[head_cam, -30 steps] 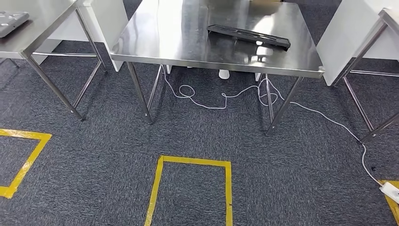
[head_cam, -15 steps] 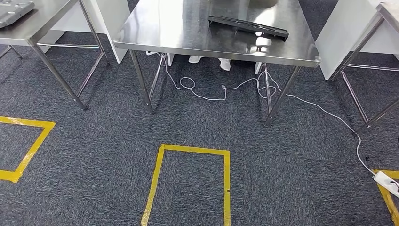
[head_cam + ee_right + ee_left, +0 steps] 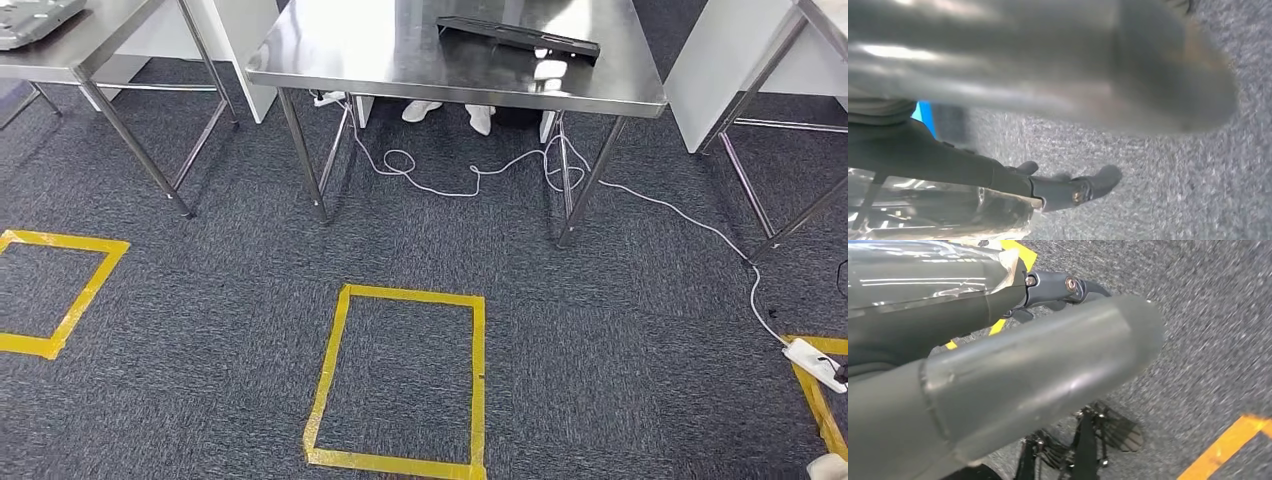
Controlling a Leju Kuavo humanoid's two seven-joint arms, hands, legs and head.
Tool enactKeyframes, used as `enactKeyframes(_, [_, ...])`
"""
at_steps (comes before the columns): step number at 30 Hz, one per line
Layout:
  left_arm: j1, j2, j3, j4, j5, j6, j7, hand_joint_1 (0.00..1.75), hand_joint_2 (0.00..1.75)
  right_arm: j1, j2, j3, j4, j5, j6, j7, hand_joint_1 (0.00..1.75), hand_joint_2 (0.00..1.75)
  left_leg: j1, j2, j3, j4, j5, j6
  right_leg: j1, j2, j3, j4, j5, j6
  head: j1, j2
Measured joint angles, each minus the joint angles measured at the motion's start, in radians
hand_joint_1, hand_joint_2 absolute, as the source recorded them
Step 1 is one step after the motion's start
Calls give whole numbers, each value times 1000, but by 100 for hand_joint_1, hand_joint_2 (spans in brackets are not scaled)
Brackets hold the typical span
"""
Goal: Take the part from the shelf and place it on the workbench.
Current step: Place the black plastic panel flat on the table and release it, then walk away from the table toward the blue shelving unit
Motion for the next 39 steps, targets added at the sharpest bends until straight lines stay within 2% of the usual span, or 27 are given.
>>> enactKeyframes(1, [1,1,-4,0,-4,-1,3,0,0,0,1,-4,0,-3,-1,-4,0,0,2,-2,-9,19,-27,-4,-4,-2,-9,0,10,-15,-3,0])
enactKeyframes(2, [1,2,-7,0,-7,-2,5,0,0,0,2,-8,1,-6,-2,-7,0,0,3,-3,-23,59,-71,-5,-7,-4,-19,0,19,-30,-7,0])
enactKeyframes(4, [2,2,-13,0,-15,3,10,0,0,2,5,-16,1,-10,-2,-15,0,0,4,-7,-56,190,-171,-8,-1,-8,-41,1,36,-51,-12,0])
enactKeyframes(5, [2,3,-16,0,-18,8,12,0,0,3,6,-19,1,-12,-2,-19,0,0,4,-9,-67,253,-196,-9,3,-10,-51,1,44,-56,-13,0])
enactKeyframes(6, [2,4,-19,0,-21,13,14,0,0,4,7,-23,1,-14,-2,-22,0,0,4,-10,-66,289,-199,-9,7,-10,-61,2,53,-58,-12,0])
enactKeyframes(7, [2,4,-21,0,-23,17,16,0,0,5,7,-26,1,-15,-2,-25,0,0,4,-10,-49,292,-186,-8,10,-10,-69,3,61,-57,-13,0])
enactKeyframes(8, [2,5,-24,0,-24,20,17,0,0,6,7,-28,1,-16,-2,-27,0,0,4,-10,-10,252,-161,-5,12,-9,-76,5,68,-54,-13,0])
enactKeyframes(9, [2,6,-26,0,-26,23,19,0,0,7,7,-30,1,-18,-2,-29,0,0,3,-10,40,186,-138,1,12,-8,-82,8,72,-52,-13,0])
enactKeyframes(11, [3,8,-32,0,-34,31,27,0,0,8,10,-36,1,-23,-2,-33,0,0,-2,-12,132,52,-126,14,17,-8,-91,14,79,-44,-13,0])
enactKeyframes(12, [3,10,-35,0,-38,34,30,0,0,7,11,-40,1,-27,-2,-36,0,0,-6,-12,152,17,-130,19,18,-9,-95,16,82,-39,-13,0])
enactKeyframes(13, [3,12,-38,0,-43,34,32,0,0,7,13,-44,1,-31,-3,-40,0,0,-9,-12,158,0,-136,23,19,-9,-100,17,86,-32,-13,0])
enactKeyframes(15, [3,14,-41,0,-48,30,32,0,0,6,13,-51,1,-36,-5,-44,0,0,-9,-9,158,-20,-132,31,21,-9,-109,21,89,-20,-13,0])
enactKeyframes(16, [3,14,-43,0,-49,28,33,0,0,7,12,-54,1,-37,-6,-45,0,0,-6,-6,156,-29,-127,38,22,-9,-120,38,78,-18,-12,0])
enactKeyframes(17, [4,15,-44,1,-49,27,33,0,0,7,11,-56,1,-38,-7,-45,0,0,-3,-4,153,-37,-120,45,22,-8,-139,75,55,-18,-9,0])
enactKeyframes(19, [6,16,-48,0,-49,26,34,0,0,9,9,-60,1,-38,-8,-45,0,0,-1,-1,142,-38,-109,52,15,-6,-196,203,-11,-20,-6,0])
enactKeyframes(20, [8,17,-49,1,-49,26,34,0,0,10,9,-62,1,-38,-8,-45,0,0,-1,1,135,-38,-105,50,10,-6,-221,268,-38,-17,-5,0])
enactKeyframes(21, [9,17,-50,1,-49,26,35,0,0,12,8,-63,1,-38,-8,-45,0,0,-1,2,130,-37,-100,48,6,-6,-231,305,-51,-10,-5,0])
enactKeyframes(22, [9,18,-51,1,-49,26,35,0,0,13,8,-64,1,-38,-8,-45,0,0,-1,3,126,-37,-97,45,1,-6,-220,301,-48,0,-4,0])
enactKeyframes(23, [10,18,-53,1,-49,26,35,0,0,14,7,-65,1,-39,-8,-45,0,0,1,3,124,-36,-93,42,-4,-6,-187,256,-30,12,-4,0])
enactKeyframes(24, [10,18,-54,1,-49,26,35,0,0,14,6,-65,1,-39,-8,-45,0,0,2,3,122,-35,-91,37,-11,-7,-137,176,-4,24,-3,0])
enactKeyframes(25, [10,18,-55,1,-49,26,35,0,0,13,7,-65,1,-38,-8,-46,0,0,1,3,121,-33,-89,32,-13,-6,-92,98,17,30,-2,0])
enactKeyframes(26, [10,19,-56,0,-49,26,35,0,0,12,8,-65,1,-38,-8,-46,0,0,-1,3,120,-31,-88,27,-14,-4,-60,38,33,30,-1,0])
enactKeyframes(27, [10,20,-57,0,-49,26,35,0,0,12,9,-65,1,-38,-8,-47,0,0,-3,3,118,-28,-90,23,-18,-3,-44,5,40,26,-1,0])
enactKeyframes(29, [10,22,-57,0,-47,25,35,0,0,13,9,-65,1,-37,-8,-50,0,0,-4,1,115,-25,-90,34,-17,0,-45,-3,43,15,-5,0])
enactKeyframes(31, [11,23,-57,0,-42,25,35,0,0,14,8,-65,1,-36,-7,-54,0,0,2,-1,114,-27,-85,45,-12,-1,-45,-3,45,10,-8,0])
enactKeyframes(35, [11,22,-57,1,-36,26,35,0,0,13,8,-65,1,-33,3,-61,0,0,10,-2,114,-32,-75,33,0,-1,-49,-1,49,-2,-8,0])
enactKeyframes(39, [11,22,-56,1,-30,27,35,0,0,13,6,-65,1,-32,9,-64,0,0,11,-2,111,-33,-71,16,4,-1,-57,5,49,-4,-8,0])
